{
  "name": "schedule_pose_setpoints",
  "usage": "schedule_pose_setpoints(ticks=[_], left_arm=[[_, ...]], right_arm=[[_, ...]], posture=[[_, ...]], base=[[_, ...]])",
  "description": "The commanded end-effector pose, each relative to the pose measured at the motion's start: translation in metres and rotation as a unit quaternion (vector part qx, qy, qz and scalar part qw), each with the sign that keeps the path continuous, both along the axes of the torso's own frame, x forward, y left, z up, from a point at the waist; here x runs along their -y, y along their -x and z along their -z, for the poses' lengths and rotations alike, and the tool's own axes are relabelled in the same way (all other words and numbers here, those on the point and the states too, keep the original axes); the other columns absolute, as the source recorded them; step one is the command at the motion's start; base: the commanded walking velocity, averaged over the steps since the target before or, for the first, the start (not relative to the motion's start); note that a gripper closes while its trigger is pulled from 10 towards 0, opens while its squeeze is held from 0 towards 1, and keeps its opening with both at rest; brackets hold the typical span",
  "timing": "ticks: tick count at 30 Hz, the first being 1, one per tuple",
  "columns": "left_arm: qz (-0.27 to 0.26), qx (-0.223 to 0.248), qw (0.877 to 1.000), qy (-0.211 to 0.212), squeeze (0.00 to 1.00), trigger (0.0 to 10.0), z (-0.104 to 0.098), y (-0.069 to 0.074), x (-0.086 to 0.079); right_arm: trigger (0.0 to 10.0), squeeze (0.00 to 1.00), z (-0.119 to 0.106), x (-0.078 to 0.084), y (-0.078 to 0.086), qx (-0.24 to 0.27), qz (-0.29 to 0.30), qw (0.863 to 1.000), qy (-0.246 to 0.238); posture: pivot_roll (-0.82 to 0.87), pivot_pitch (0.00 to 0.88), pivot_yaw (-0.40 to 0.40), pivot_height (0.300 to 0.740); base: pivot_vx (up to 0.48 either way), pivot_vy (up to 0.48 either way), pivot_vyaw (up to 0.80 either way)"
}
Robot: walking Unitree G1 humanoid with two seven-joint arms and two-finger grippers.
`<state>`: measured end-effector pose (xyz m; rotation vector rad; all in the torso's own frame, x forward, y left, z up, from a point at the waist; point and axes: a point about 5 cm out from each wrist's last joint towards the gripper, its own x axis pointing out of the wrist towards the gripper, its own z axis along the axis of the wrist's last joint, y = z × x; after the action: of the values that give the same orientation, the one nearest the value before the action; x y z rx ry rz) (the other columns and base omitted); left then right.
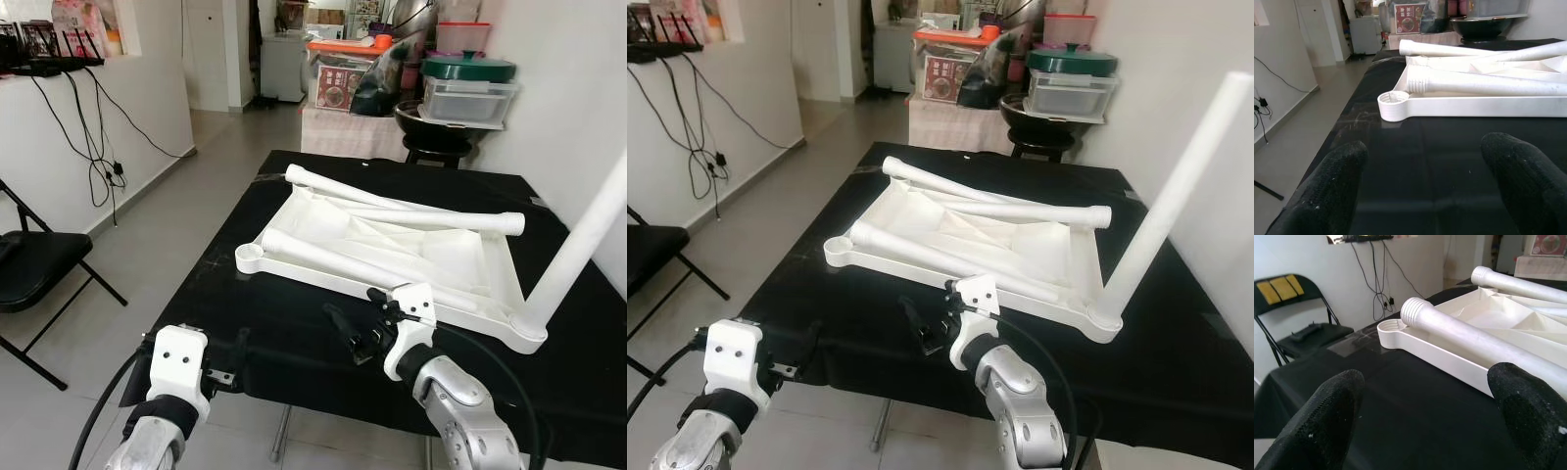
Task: Building children table
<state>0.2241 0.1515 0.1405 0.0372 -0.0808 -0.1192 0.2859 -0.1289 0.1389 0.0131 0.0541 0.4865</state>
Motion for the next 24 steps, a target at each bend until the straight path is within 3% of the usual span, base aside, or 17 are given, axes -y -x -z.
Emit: schedule_pose_setpoints(ticks=[1,10,17,24], left_arm=[[-0.006,-0.006,1.000,-0.006,0.00,10.0,0.003,-0.003,-0.002],[-0.015,-0.015,1.000,0.007,0.00,10.0,0.005,-0.003,-0.008],[-0.015,-0.015,1.000,0.008,0.00,10.0,0.005,-0.003,-0.009],[-0.002,-0.014,1.000,0.006,0.00,10.0,0.004,-0.004,-0.008]], right_arm=[[10.0,0.00,0.000,0.000,-0.003,0.008,0.007,1.000,0.013],[10.0,0.00,-0.001,-0.006,-0.010,0.021,0.004,0.999,0.027],[10.0,0.00,0.001,-0.009,-0.009,0.018,-0.010,1.000,0.007],[10.0,0.00,0.000,-0.012,-0.009,0.023,-0.020,1.000,0.008]], posture=[[0.02,0.009,-0.048,0.740],[0.03,0.004,-0.045,0.740],[0.03,0.005,-0.044,0.740],[0.03,0.008,-0.048,0.740]], base=[[0.000,0.000,0.00],[0.000,0.000,0.00],[0.000,0.000,0.00],[0.338,0.000,0.34]])
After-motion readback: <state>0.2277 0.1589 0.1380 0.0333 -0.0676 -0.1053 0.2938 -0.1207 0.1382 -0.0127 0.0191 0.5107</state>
